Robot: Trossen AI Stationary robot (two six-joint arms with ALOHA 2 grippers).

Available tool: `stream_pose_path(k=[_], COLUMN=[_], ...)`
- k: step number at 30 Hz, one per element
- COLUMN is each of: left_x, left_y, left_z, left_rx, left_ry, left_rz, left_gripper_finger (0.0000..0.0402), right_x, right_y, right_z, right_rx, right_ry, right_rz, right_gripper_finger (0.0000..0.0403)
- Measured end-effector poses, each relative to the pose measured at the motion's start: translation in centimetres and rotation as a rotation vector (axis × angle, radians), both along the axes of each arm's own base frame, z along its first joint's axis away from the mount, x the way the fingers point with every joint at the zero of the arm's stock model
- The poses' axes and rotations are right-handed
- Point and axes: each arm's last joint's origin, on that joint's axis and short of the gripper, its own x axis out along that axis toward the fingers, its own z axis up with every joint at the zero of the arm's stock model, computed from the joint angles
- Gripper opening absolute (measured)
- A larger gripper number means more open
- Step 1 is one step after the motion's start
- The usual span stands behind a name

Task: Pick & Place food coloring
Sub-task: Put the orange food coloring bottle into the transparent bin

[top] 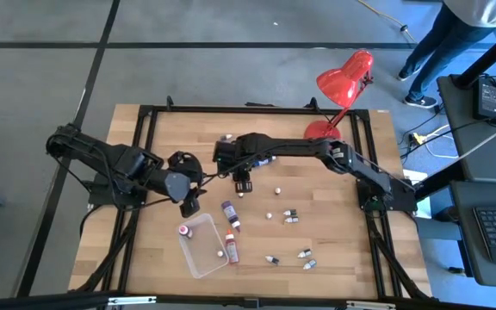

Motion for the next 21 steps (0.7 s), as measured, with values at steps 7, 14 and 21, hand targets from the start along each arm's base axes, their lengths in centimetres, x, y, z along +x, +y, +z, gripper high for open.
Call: stream_pose_path(k=[7,14,21], left_x=[0.0,0.0,0.1], left_y=[0.0,0.1,0.4], left_z=[0.0,0.0,0.2], left_rx=[0.012,0.031,0.161], left_ry=[-0.005,-0.009,-0.036], left_rz=[0.009,0.017,0.038], left_gripper_finger=[0.0162,0.0165,0.0164], right_x=[0.0,-0.6,-3.2], right_y=[0.0,0.0,0.1], right_z=[0.5,1.0,9.1], right_rx=[-0.001,-0.024,0.052], right_ry=[-0.016,0.025,-0.118], right_rz=[-0.002,-0.009,-0.036], right_gripper_finger=[0.0169,0.0235,0.0261])
